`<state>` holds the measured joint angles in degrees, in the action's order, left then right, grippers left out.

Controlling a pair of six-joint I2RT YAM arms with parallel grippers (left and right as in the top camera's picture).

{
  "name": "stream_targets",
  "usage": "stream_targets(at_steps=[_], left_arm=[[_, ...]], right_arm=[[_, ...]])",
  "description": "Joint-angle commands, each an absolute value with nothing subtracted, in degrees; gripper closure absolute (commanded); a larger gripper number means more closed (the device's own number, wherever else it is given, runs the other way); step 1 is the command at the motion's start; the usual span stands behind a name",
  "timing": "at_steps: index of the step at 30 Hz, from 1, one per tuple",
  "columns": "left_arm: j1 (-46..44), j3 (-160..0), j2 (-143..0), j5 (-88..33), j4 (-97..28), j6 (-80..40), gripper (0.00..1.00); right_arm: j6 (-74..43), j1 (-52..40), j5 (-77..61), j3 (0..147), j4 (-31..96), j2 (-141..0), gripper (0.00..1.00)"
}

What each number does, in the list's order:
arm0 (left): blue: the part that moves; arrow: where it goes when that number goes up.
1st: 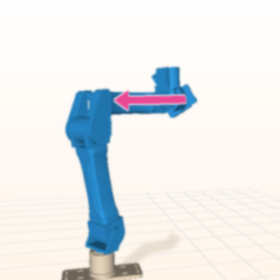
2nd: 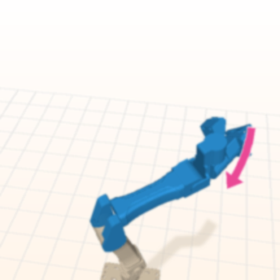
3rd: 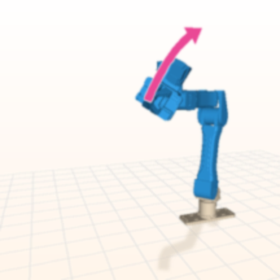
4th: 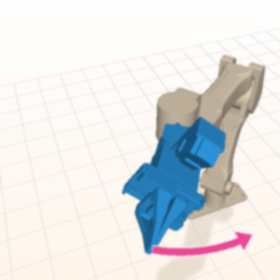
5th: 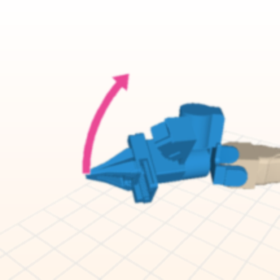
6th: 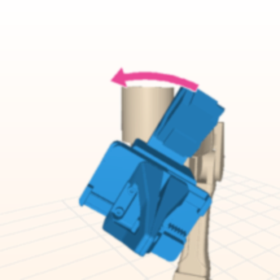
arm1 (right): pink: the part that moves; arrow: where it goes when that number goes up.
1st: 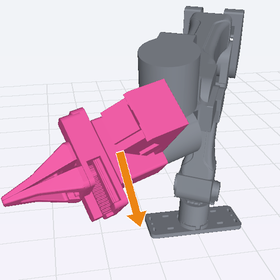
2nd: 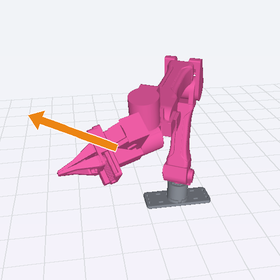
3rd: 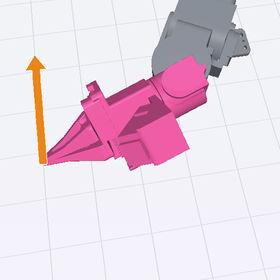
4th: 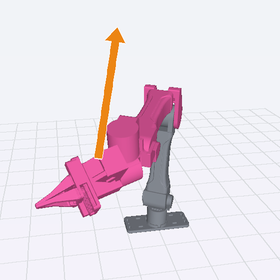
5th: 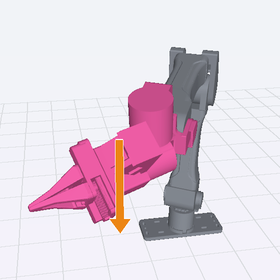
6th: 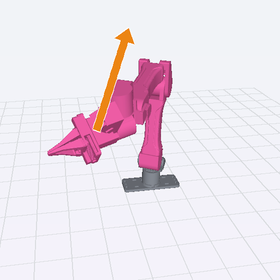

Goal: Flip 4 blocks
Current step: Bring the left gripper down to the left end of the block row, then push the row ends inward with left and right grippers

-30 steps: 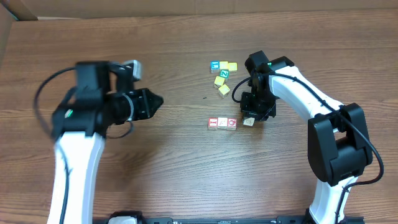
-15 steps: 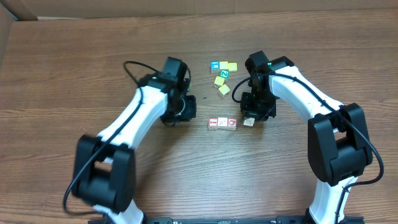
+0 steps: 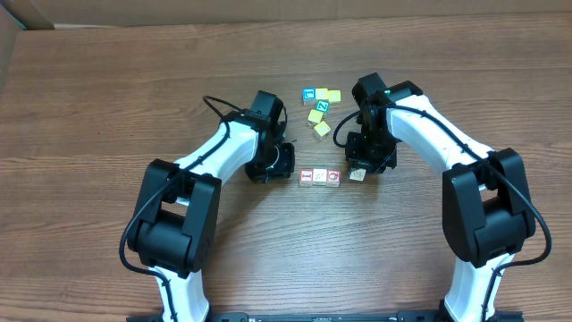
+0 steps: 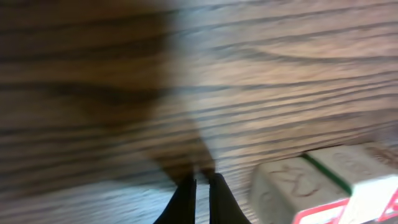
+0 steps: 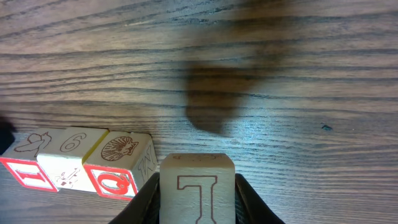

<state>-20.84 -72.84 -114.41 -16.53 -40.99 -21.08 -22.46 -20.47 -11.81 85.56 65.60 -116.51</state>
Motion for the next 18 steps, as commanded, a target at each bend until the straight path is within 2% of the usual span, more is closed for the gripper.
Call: stream_targets(at_steps=[1, 4, 9, 15, 18], left_arm=[[-22.1, -72.8, -116.9, -17.7, -40.4, -21.9, 0.96], [-22.2, -72.8, -116.9, -18.3, -40.4, -21.9, 0.96], [-22.2, -72.8, -116.9, -18.1, -40.6, -21.9, 0.96], [-22.2, -72.8, -116.9, -18.0, -40.7, -21.9, 0.96], [-22.2, -72.8, -116.9, -18.0, -40.9, -21.9, 0.96]], right_arm=[[-22.8, -20.6, -12.1, 85.4, 65.6, -114.9, 0.87], [-22.8, -20.6, -12.1, 85.4, 66.0, -114.9, 0.72], [-22.8, -21.2, -12.1, 85.4, 66.0, -114.9, 0.55], [-22.8, -22.5, -12.1, 85.4, 66.1, -114.9, 0.38], [-22.7, -22.5, -12.1, 85.4, 66.3, -114.9, 0.37]])
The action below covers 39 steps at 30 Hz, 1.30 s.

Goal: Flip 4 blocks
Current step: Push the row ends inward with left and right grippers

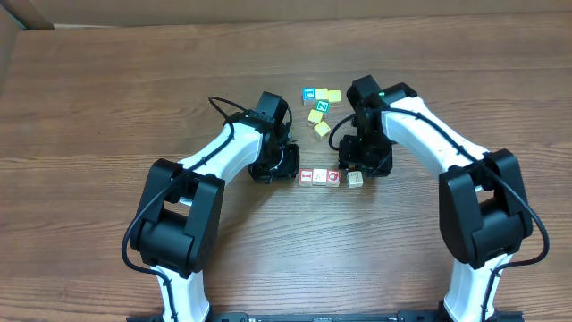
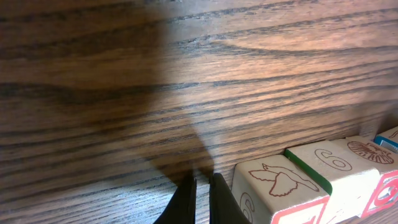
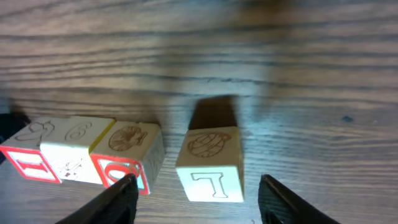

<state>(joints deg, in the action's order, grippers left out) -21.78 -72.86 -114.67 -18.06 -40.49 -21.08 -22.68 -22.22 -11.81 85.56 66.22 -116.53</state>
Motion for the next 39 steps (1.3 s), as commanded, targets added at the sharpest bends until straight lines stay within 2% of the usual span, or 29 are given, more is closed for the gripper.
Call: stream_targets(at_steps=[1, 6, 9, 10, 11, 13, 18, 28, 39], left_arm=[[-22.2, -72.8, -116.9, -18.0, -41.2, -21.9, 0.96], [-22.2, -72.8, -116.9, -17.5, -42.7, -21.2, 0.96], [-22.2, -72.8, -116.9, -17.4, -42.9, -20.8, 0.96], [-22.2, -72.8, -116.9, -17.4, -42.9, -20.8, 0.96], [-22.2, -72.8, -116.9, -17.4, -42.8, -20.8, 0.96], [-22.2, -72.8, -116.9, -17.4, -42.3, -20.8, 0.96], [-22.2, -72.8, -116.9, -17.4, -40.6, -20.8, 0.96], [-22.2, -72.8, -116.9, -17.4, -41.4, -20.6, 0.96], [-22.2, -72.8, -116.9, -17.4, -41.7, -20.6, 0.96]], right_arm=[[-22.7, -22.5, -12.1, 85.4, 66.3, -114.9, 0.39], [-22.1, -20.0, -12.1, 87.9, 68.5, -113.6, 0.51], [-21.8, -17.8, -12.1, 89.0, 70.7, -110.9, 0.52], [-21.0, -17.0, -12.1, 89.0, 71.5, -109.7, 0.55], [-20.0, -16.1, -12.0, 89.0, 72.7, -108.8, 0.64], [-19.5, -14.9, -11.6, 89.0, 74.9, -108.1, 0.96], [-19.5, -13.7, -11.5, 85.3, 74.2, -108.1, 0.96], [-23.3, -16.4, -15.1, 71.5, 59.5, -108.1, 0.96], [-24.1, -16.4, -15.1, 69.3, 52.1, -108.1, 0.96]])
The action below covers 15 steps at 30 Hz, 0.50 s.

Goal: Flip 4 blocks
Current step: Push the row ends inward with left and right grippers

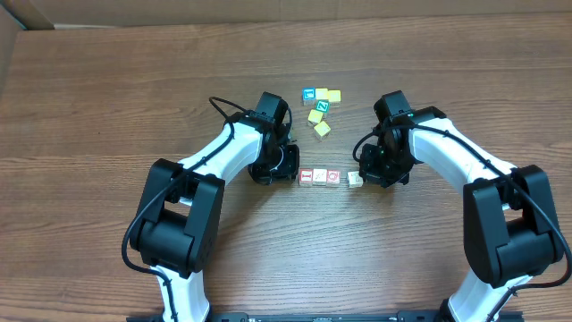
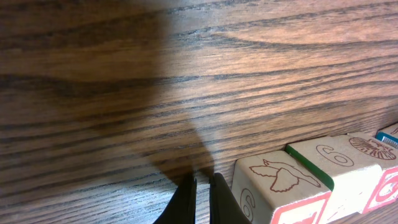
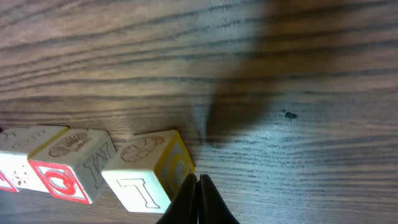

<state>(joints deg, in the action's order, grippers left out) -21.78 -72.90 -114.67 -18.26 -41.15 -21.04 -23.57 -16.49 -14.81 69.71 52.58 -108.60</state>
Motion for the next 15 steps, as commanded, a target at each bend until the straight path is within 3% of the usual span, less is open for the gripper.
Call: stream_targets(at_steps=[1, 15], left_arm=[[-22.2, -72.8, -116.9, -17.4, -41.6, -20.6, 0.96], [-22.2, -72.8, -116.9, -17.4, -40.4, -20.6, 0.95]], right_arm=[[-24.0, -16.4, -15.0, 69.3, 52.1, -108.1, 0.96], [-24.1, -16.4, -18.2, 68.5, 50.8, -108.1, 0.96]])
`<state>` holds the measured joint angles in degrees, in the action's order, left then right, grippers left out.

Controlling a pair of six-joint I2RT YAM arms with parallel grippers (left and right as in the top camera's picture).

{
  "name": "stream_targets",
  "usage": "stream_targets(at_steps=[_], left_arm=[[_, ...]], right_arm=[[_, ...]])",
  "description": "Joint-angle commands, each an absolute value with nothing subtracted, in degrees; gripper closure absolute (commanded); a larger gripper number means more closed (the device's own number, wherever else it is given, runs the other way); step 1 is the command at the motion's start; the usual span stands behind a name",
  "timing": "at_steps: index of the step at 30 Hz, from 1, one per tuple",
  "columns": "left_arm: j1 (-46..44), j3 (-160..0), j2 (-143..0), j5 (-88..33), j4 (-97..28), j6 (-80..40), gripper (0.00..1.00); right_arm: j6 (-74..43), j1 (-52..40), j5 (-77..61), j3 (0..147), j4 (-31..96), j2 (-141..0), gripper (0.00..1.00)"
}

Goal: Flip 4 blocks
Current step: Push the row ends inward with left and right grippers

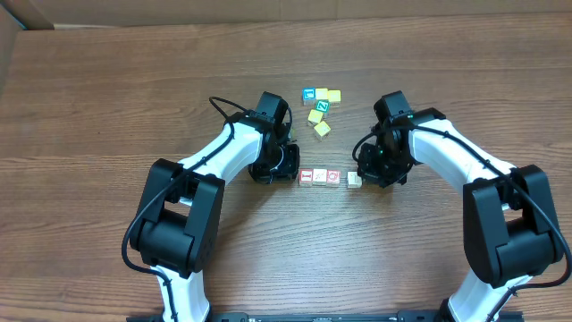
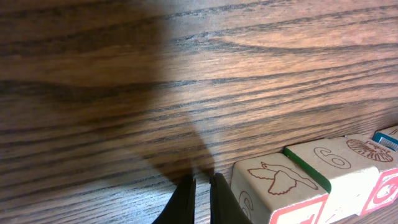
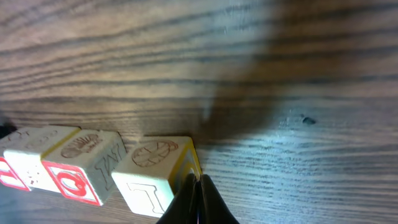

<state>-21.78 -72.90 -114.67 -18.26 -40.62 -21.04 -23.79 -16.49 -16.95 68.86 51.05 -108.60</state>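
Three wooden blocks (image 1: 320, 177) lie in a row on the table, red-framed faces up. A fourth block with an L (image 1: 354, 180) sits just right of them. In the right wrist view the L block (image 3: 155, 177) shows a yellow side, and my right gripper (image 3: 197, 182) is shut with its tips against that side. Beside it are the row's blocks (image 3: 84, 163). My left gripper (image 2: 200, 182) is shut, tips on the table just left of the bird block (image 2: 280, 186), the row's left end. The block with a 6 (image 2: 333, 163) follows.
A loose cluster of yellow, blue and green blocks (image 1: 320, 105) lies behind the row, between the two arms. The left arm (image 1: 228, 148) and right arm (image 1: 447, 148) flank the row. The wood table (image 1: 107, 107) stretches to either side.
My right gripper, still shut, sits tighter against the L block's yellow side, and the L block now stands closer to the row. My left gripper has hardly moved.
First my right gripper was shut on the L block just right of the row, the left shut near the row's left end. Then the right was open and the L block stood free. Later it was shut beside the block, and now presses its side.
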Motion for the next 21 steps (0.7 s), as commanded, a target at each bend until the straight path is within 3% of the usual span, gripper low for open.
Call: stream_targets(at_steps=[1, 21], left_arm=[[-22.2, -72.8, -116.9, -17.4, -40.4, -20.6, 0.95], [-22.2, -72.8, -116.9, -17.4, -40.2, -20.6, 0.95]], right_arm=[[-24.1, -16.5, -18.2, 68.5, 50.8, -108.1, 0.96], [-24.1, -16.5, -19.6, 68.5, 48.1, -108.1, 0.93]])
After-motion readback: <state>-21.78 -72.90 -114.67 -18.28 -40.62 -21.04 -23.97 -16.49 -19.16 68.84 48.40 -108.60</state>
